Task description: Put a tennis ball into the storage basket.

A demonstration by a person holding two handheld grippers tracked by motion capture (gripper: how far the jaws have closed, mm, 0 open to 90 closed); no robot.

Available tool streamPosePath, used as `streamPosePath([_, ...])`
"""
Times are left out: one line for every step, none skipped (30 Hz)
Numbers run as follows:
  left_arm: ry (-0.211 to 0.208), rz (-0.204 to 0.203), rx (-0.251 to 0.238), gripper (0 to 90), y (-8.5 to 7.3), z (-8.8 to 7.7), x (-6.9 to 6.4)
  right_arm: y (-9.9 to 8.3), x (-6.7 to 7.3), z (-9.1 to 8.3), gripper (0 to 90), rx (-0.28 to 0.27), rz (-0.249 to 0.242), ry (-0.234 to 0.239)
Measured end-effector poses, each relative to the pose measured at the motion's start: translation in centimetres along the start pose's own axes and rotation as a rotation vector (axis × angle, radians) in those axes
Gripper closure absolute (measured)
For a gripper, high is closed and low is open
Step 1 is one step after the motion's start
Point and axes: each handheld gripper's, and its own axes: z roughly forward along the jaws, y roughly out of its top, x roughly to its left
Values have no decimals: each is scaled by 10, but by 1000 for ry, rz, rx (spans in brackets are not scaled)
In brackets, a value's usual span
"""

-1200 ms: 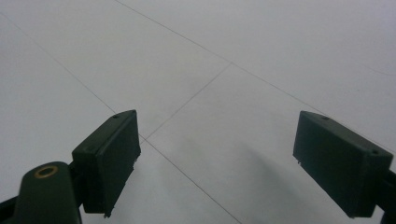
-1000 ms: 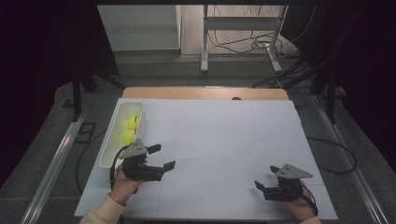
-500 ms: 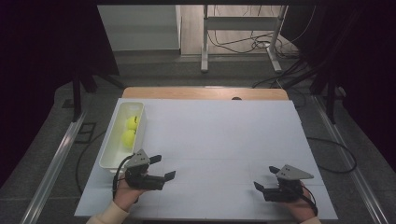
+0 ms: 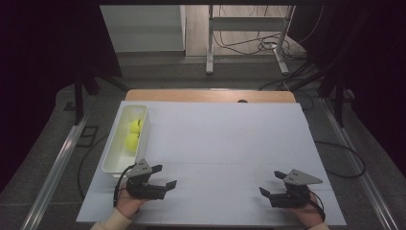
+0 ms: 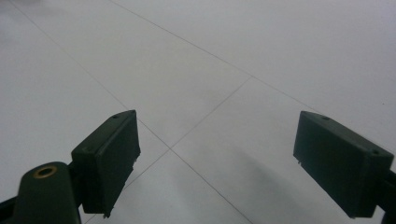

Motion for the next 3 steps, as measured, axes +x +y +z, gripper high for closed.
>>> streamPosePath([-1, 1, 0, 134, 0, 0, 0, 0, 0, 0, 146, 0, -1, 1])
streamPosePath([0, 2, 0, 134, 0, 0, 0, 0, 0, 0, 146, 0, -2, 1])
streamPosePath([2, 2, 0, 134, 0, 0, 0, 0, 0, 0, 146, -1, -2, -1])
